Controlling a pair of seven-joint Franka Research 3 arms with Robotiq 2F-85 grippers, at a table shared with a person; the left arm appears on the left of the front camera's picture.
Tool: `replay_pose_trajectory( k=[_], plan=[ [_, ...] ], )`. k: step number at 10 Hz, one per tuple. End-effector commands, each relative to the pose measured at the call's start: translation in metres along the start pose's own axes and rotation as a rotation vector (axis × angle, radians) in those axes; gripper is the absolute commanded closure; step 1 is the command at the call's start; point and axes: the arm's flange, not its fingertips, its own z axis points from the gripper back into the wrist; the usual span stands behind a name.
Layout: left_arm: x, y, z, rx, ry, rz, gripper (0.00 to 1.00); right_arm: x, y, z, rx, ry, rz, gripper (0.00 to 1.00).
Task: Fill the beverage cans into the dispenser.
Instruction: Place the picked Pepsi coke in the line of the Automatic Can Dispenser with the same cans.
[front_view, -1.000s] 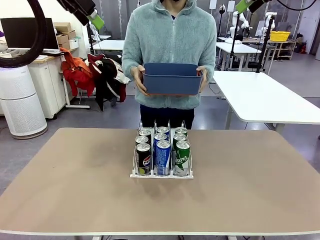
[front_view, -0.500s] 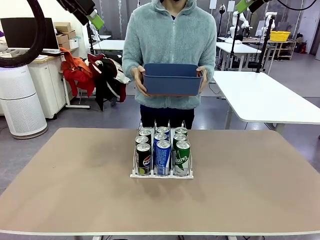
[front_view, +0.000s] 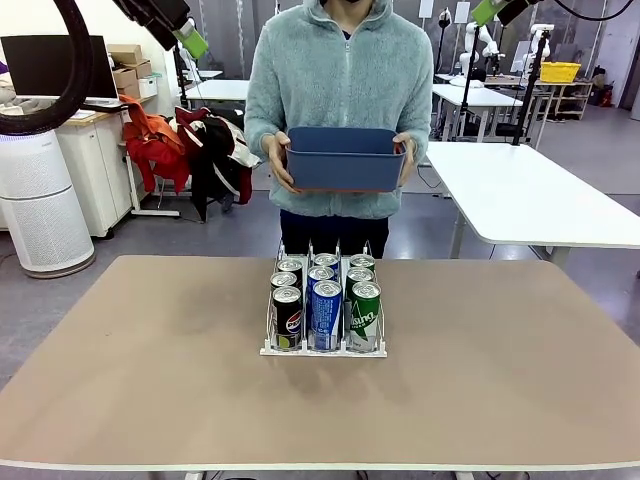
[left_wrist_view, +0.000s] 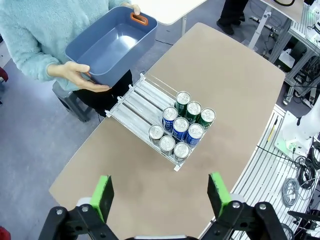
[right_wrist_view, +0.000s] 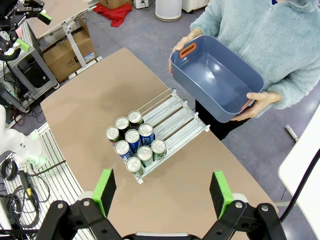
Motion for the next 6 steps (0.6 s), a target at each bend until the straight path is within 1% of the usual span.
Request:
replay_pose_trajectory(
  k=[1,6],
  plan=[
    [-0.0007,0.0019,-0.0002,-0.008,-0.019,-0.001,0.00,-0.0004,0.0008,0.0001,0.001,0.000,0.001,0.00],
    [-0.0007,0.0019,-0.0002,-0.008,-0.019,-0.001,0.00,-0.0004,0.0008,0.0001,0.001,0.000,0.001,0.00]
  ],
)
